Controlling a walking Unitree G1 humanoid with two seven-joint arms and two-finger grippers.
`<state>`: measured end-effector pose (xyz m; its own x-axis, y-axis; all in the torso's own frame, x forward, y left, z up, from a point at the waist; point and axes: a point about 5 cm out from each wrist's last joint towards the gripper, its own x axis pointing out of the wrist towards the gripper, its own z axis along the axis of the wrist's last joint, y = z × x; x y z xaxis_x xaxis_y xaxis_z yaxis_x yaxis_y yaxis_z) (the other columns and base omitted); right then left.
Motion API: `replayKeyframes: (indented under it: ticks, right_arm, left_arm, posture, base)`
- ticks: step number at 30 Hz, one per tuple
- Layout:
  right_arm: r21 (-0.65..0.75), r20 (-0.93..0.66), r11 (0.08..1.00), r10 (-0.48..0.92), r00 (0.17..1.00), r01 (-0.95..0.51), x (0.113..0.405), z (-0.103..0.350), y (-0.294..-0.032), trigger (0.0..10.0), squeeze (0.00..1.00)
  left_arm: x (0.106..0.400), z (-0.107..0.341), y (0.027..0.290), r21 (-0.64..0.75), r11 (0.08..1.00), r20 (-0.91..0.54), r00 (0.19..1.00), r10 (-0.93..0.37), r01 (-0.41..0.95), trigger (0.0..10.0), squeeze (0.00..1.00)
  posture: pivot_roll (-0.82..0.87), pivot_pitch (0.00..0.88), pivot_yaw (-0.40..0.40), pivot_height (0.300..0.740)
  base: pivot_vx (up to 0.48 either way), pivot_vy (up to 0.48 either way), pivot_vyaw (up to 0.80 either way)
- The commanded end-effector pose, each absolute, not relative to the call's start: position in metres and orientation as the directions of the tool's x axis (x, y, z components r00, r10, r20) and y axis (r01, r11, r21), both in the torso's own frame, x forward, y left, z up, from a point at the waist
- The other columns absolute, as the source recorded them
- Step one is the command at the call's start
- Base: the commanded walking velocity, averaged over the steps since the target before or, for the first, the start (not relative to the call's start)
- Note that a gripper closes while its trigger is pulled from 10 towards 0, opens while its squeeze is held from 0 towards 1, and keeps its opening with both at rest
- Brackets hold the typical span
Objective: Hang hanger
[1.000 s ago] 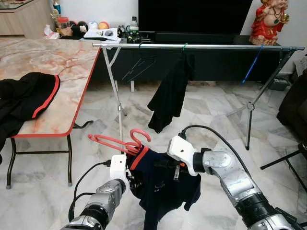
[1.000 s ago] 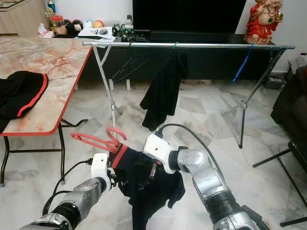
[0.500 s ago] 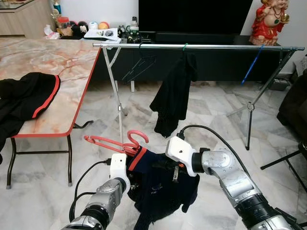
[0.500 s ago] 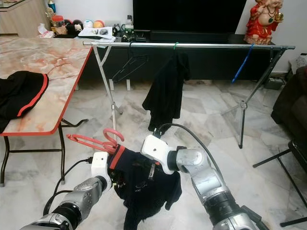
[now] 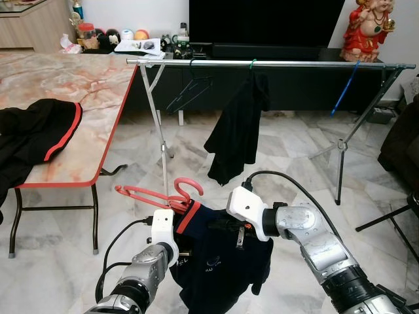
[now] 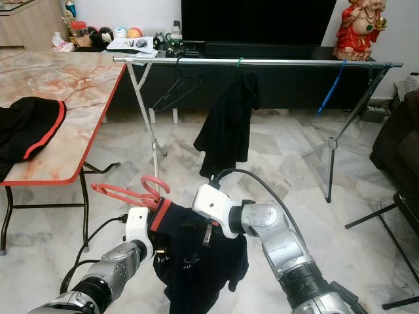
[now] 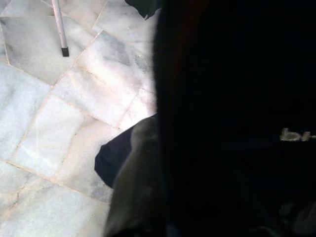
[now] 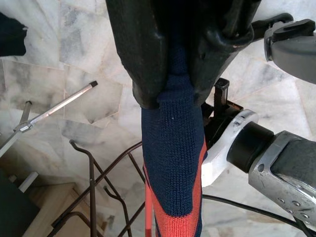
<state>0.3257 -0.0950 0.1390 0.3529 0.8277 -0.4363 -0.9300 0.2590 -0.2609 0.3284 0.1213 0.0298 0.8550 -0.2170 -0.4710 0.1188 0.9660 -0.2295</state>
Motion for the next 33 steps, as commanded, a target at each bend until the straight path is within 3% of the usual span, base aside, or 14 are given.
replayKeyframes:
  ticks: [1, 16, 28, 33]
  right_arm:
    - [-0.271, -0.42, 0.269, 0.831, 0.365, -0.924, 0.326, 0.143, -0.096, 10.0, 0.0]
    - [-0.289, -0.484, 0.283, 0.781, 0.394, -0.915, 0.327, 0.131, -0.108, 10.0, 0.0]
    - [-0.263, -0.646, 0.209, 0.687, 0.333, -0.942, 0.312, 0.104, -0.146, 10.0, 0.0]
    - [-0.276, -0.662, 0.278, 0.639, 0.392, -0.92, 0.317, 0.103, -0.172, 10.0, 0.0]
  left_arm:
    - [0.328, 0.03, 0.123, -0.219, 0.967, -0.466, 0.856, -0.223, 0.132, 0.0, 0.0]
    - [0.327, 0.029, 0.126, -0.192, 0.969, -0.47, 0.852, -0.232, 0.157, 0.0, 0.0]
    - [0.324, 0.025, 0.141, -0.171, 0.978, -0.489, 0.851, -0.192, 0.123, 0.0, 0.0]
    - [0.321, 0.021, 0.143, -0.166, 0.978, -0.506, 0.84, -0.196, 0.128, 0.0, 0.0]
  posture:
    - [0.04, 0.074, -0.039, 0.74]
    - [0.04, 0.075, -0.037, 0.74]
    - [0.04, 0.081, -0.039, 0.74]
    - [0.04, 0.083, -0.039, 0.74]
  base:
    - [0.0, 0.0, 0.0]
    - [0.0, 0.0, 0.0]
    - [0.0, 0.0, 0.0]
    - [0.0, 0.0, 0.0]
